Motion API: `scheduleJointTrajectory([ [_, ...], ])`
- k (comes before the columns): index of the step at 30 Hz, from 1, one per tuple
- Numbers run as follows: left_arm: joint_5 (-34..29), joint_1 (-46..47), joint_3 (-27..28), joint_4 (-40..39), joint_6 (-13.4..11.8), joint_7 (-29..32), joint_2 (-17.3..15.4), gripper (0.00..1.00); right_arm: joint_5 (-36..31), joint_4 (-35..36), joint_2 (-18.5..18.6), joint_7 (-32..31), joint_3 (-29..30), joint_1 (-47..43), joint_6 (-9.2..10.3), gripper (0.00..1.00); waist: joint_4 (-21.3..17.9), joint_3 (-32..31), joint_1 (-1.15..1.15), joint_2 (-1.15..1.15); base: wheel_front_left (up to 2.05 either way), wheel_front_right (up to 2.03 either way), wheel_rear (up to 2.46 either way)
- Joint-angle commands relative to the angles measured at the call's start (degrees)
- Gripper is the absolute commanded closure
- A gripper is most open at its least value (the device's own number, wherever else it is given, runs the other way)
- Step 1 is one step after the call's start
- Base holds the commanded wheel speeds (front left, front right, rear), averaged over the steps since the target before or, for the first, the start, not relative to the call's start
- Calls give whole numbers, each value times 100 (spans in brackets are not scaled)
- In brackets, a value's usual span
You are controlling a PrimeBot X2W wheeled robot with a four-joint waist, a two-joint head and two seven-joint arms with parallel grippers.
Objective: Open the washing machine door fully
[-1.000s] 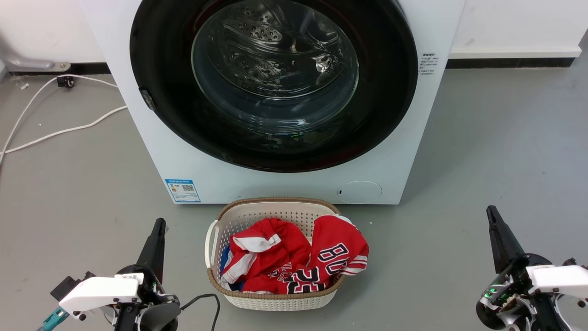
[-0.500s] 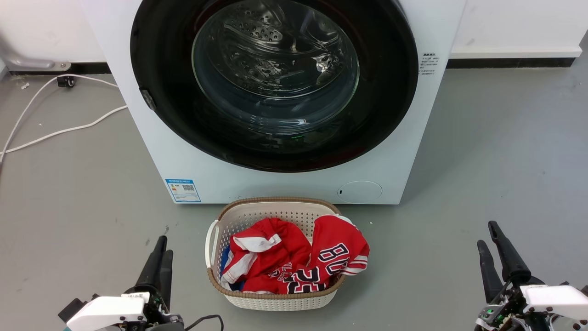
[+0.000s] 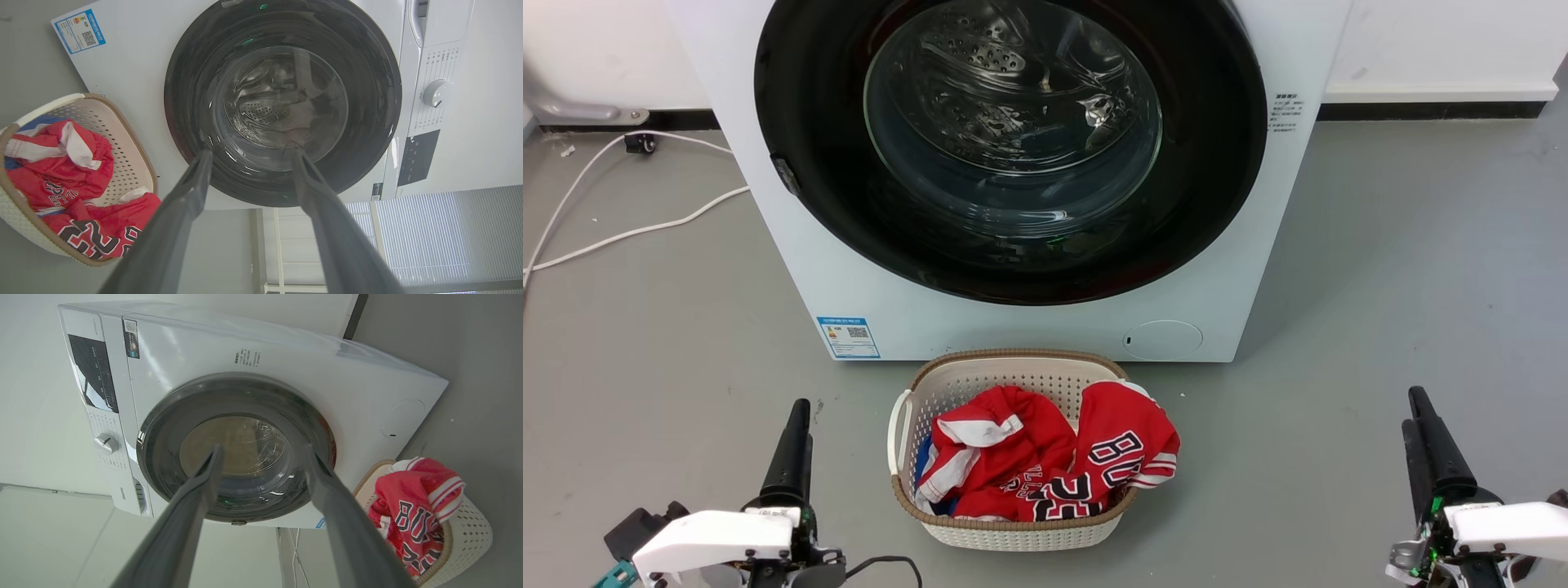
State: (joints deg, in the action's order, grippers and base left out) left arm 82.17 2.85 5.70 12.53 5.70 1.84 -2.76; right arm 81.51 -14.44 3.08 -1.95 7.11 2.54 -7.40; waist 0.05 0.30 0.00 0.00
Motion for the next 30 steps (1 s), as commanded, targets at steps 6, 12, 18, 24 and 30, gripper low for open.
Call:
scheduleJointTrajectory([
  [6,-942,4,-172,-323,-286,-175,-13,0,-1097,466,9,187,-4,-21,-9,0,2,7,0,0,0,0,0],
  [12,-1731,-43,-311,-512,-528,-314,-13,0,-2034,784,7,325,-145,-115,-10,0,7,7,0,0,0,0,0],
  [18,-2471,-101,-416,-606,-709,-442,-14,0,-2823,987,5,454,-243,-211,-10,0,12,0,0,0,0,0,0],
  [24,-3106,-165,-529,-690,-838,-563,-14,0,-3525,1115,2,575,-302,-305,-10,0,15,-7,0,0,0,0,0],
  [30,-3678,-209,-636,-765,-933,-677,-14,0,-4143,1220,0,688,-338,-366,-11,0,21,-5,0,0,0,0,0],
])
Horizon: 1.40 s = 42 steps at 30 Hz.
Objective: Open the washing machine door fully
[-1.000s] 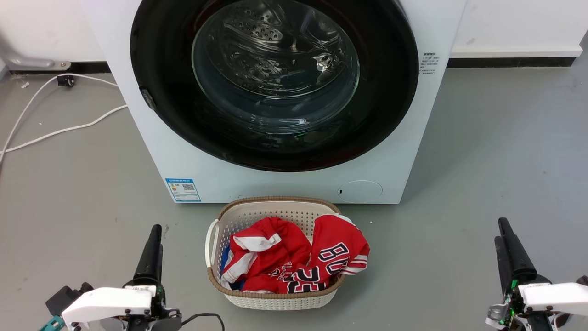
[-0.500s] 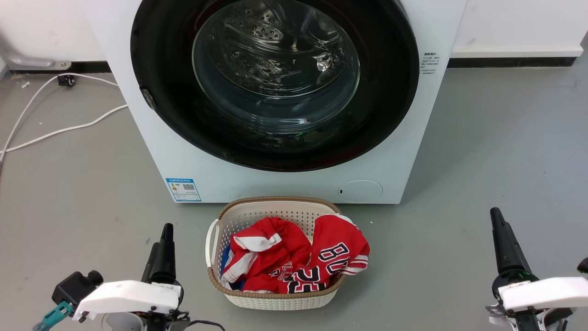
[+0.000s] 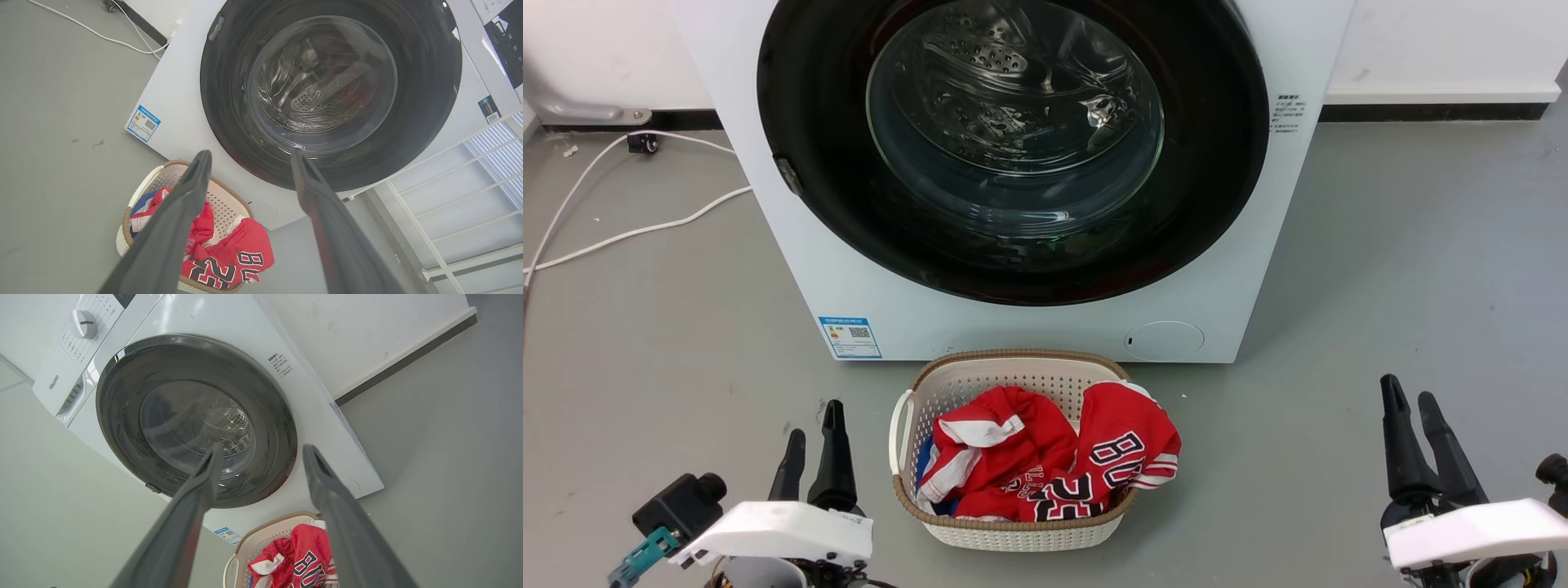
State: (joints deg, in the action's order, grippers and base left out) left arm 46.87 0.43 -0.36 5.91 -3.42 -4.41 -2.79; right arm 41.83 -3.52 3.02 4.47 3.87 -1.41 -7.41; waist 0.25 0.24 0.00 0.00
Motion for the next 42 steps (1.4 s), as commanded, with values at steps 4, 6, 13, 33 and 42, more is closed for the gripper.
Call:
scheduleJointTrajectory([
  [4,-485,2,-96,-165,-57,-120,-16,0,-548,199,5,120,-27,-21,-10,0,8,5,0,0,0,0,0],
  [6,-639,-11,-131,-198,-66,-159,-18,0,-719,238,4,153,-32,-49,-10,0,14,9,0,0,0,0,0],
  [13,-1172,-58,-250,-300,-116,-274,-41,0,-1236,366,1,269,-10,-138,-10,0,30,12,0,0,0,0,0],
  [33,-2389,-205,-460,-452,-196,-568,-57,0,-2364,720,-6,570,-27,-319,-11,0,32,9,0,0,0,0,0],
  [42,-2829,-248,-530,-479,-204,-691,-42,0,-2785,847,-10,687,-28,-394,-11,0,38,2,0,0,0,0,0],
])
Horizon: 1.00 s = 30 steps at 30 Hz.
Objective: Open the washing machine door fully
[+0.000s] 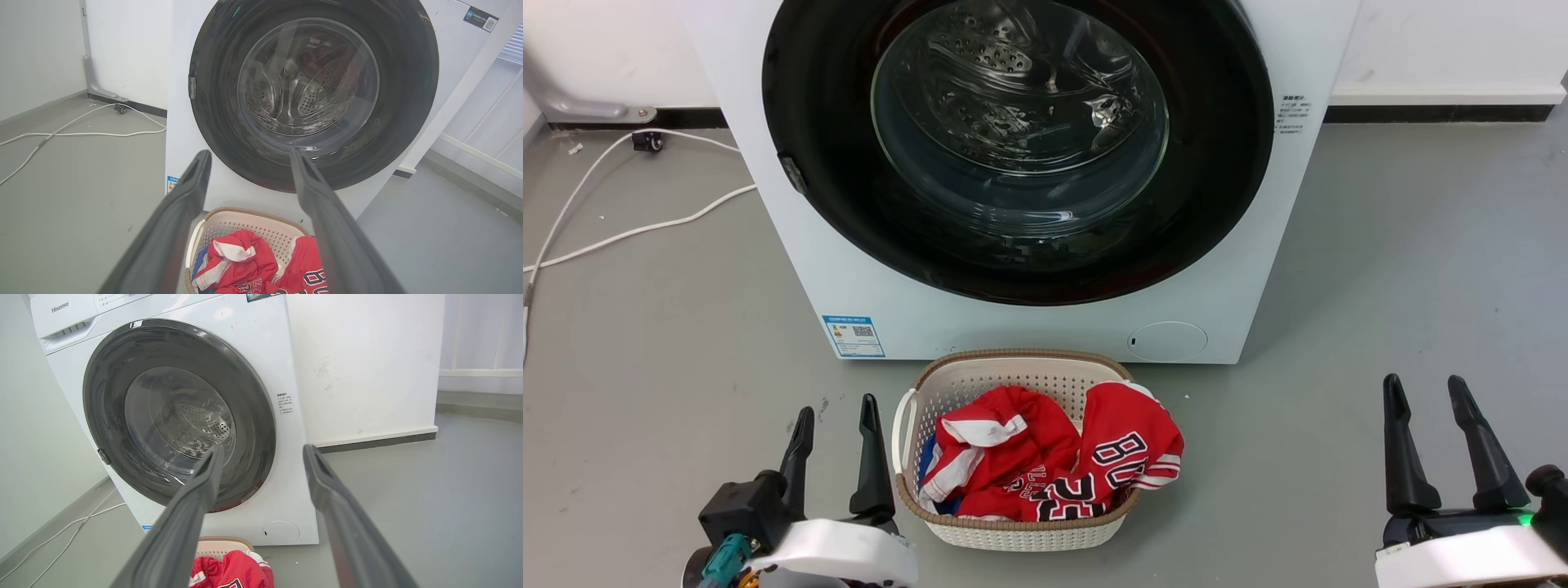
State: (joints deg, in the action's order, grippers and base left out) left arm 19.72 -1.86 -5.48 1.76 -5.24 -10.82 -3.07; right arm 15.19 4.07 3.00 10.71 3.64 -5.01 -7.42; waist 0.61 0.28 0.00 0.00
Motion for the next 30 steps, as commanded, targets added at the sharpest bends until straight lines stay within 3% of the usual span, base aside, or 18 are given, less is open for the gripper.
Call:
scheduleJointTrajectory([
  [1,-157,-27,-22,-65,-24,-62,-11,0,-169,101,-9,69,-7,-44,-10,0,3,-4,0,0,0,0,0],
  [30,-1073,-207,-72,-109,-45,-377,21,0,-1025,362,-19,388,7,-221,-7,0,30,-30,0,0,0,0,0],
])
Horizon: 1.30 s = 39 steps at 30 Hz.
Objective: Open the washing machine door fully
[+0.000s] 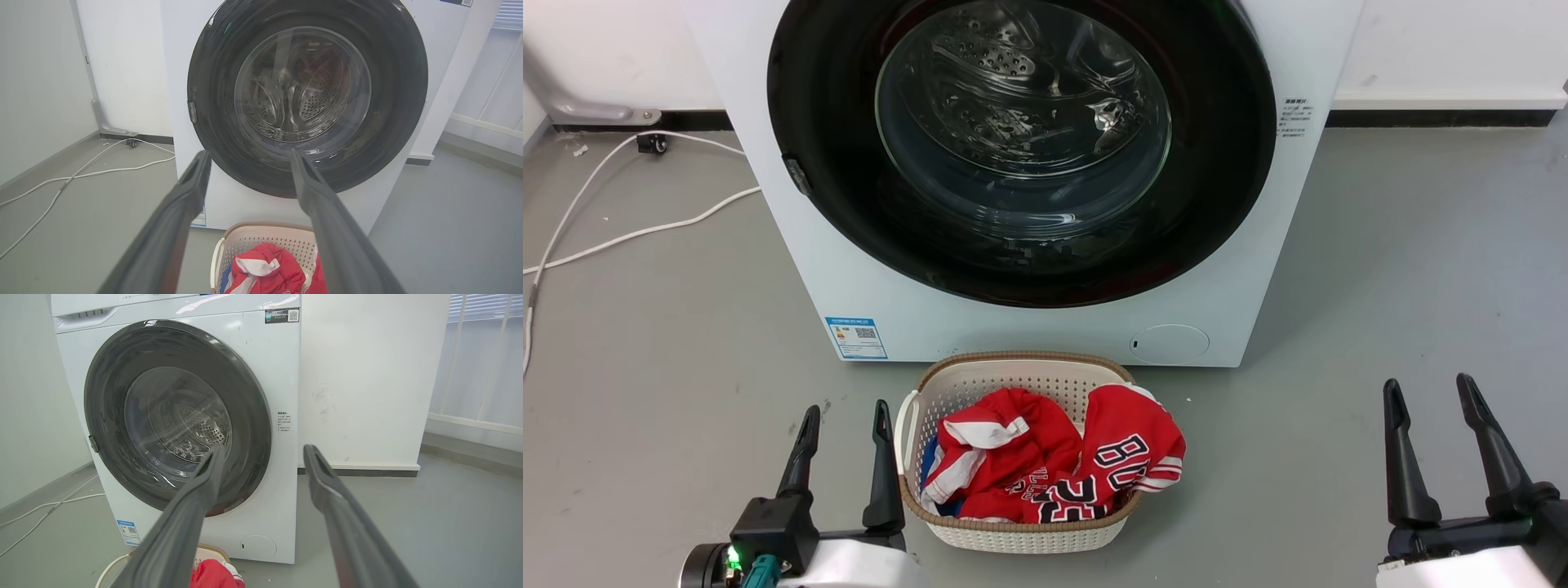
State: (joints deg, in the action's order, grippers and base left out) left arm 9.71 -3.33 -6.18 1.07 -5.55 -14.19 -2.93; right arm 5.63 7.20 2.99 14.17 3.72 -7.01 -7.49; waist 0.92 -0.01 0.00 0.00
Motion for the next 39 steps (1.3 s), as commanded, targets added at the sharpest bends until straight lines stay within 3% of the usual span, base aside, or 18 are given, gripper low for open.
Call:
scheduleJointTrajectory([
  [1,-103,-70,-8,-45,-17,-45,7,0,-88,67,-19,53,9,-28,0,0,-1,-2,0,0,0,0,0],
  [32,-264,-83,20,41,-71,-103,7,0,-71,-21,-21,105,14,-52,0,0,-15,-1,0,0,0,0,0],
  [33,-259,-85,21,42,-73,-103,7,0,-76,-17,-21,105,9,-49,0,41,-14,-1,0,0,0,0,0],
  [34,-253,-87,19,44,-77,-103,7,0,-81,7,-21,105,-1,-37,0,92,-12,-1,0,0,0,0,0],
  [35,-247,-87,18,49,-80,-104,7,0,-95,1,-22,104,-44,-45,0,100,-10,0,0,0,0,0,0],
  [39,-227,-84,22,56,-86,-103,7,0,330,-41,-15,104,58,-43,0,100,-16,3,0,0,0,0,0],
])
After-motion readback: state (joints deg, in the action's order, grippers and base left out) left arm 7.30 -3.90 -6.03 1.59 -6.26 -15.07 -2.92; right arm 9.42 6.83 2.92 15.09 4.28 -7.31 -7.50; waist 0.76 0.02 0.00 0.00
